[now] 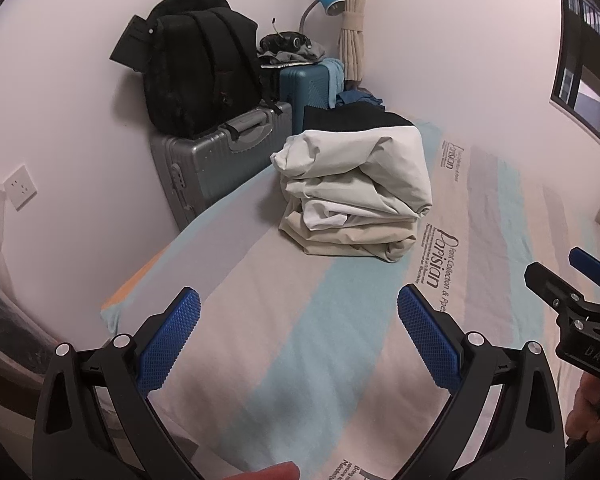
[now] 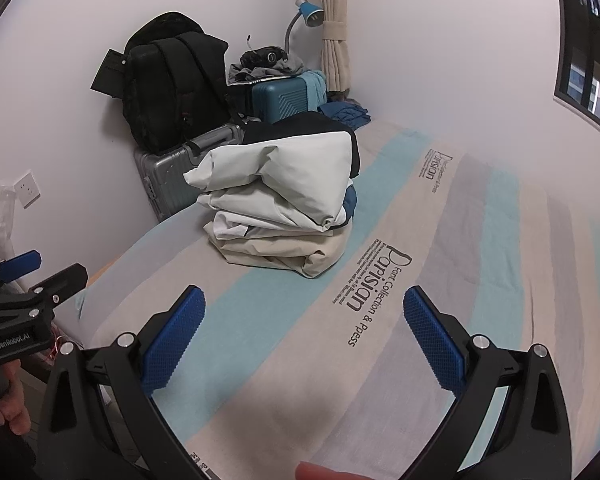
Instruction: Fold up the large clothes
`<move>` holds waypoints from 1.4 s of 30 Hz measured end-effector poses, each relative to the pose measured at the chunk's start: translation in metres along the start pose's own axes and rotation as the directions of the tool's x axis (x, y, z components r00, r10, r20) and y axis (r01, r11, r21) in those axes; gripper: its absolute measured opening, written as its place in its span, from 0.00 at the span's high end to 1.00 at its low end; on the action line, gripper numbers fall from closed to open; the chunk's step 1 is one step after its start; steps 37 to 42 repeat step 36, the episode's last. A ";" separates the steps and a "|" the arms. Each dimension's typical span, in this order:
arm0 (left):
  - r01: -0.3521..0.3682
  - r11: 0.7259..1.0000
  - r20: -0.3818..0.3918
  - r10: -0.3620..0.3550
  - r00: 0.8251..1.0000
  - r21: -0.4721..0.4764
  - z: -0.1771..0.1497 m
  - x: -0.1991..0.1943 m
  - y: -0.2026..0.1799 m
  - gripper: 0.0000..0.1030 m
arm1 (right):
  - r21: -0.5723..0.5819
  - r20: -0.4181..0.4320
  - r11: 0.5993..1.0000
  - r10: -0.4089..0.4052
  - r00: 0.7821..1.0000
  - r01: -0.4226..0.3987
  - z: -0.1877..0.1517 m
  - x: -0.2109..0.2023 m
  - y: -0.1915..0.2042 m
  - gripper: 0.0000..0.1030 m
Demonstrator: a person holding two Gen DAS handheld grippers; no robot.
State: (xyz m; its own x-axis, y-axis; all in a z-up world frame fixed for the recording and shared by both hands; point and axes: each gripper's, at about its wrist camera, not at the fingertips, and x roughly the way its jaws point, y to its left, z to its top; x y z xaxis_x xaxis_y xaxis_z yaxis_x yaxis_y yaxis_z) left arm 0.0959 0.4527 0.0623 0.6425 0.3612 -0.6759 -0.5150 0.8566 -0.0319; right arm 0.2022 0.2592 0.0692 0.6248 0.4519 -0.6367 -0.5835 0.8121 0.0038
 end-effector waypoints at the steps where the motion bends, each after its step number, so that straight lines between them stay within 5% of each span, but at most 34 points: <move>1: 0.000 1.000 -0.001 0.000 1.000 0.001 0.000 0.000 0.000 0.06 | 0.000 0.001 1.000 -0.001 1.000 0.001 0.000 0.000 0.000 0.07; 16: -0.003 1.000 -0.019 0.002 1.000 -0.023 0.004 0.007 0.004 0.06 | -0.012 -0.002 1.000 -0.011 1.000 0.010 0.003 0.002 0.006 0.07; 26: -0.021 1.000 0.051 0.021 0.998 -0.004 0.004 -0.001 0.001 0.06 | -0.008 -0.006 1.000 -0.019 1.000 0.019 0.003 0.006 0.002 0.07; 42: 0.013 1.000 0.005 -0.013 1.000 -0.017 0.008 0.007 0.004 0.06 | 0.001 -0.004 1.000 -0.016 1.000 0.016 0.003 0.006 0.001 0.07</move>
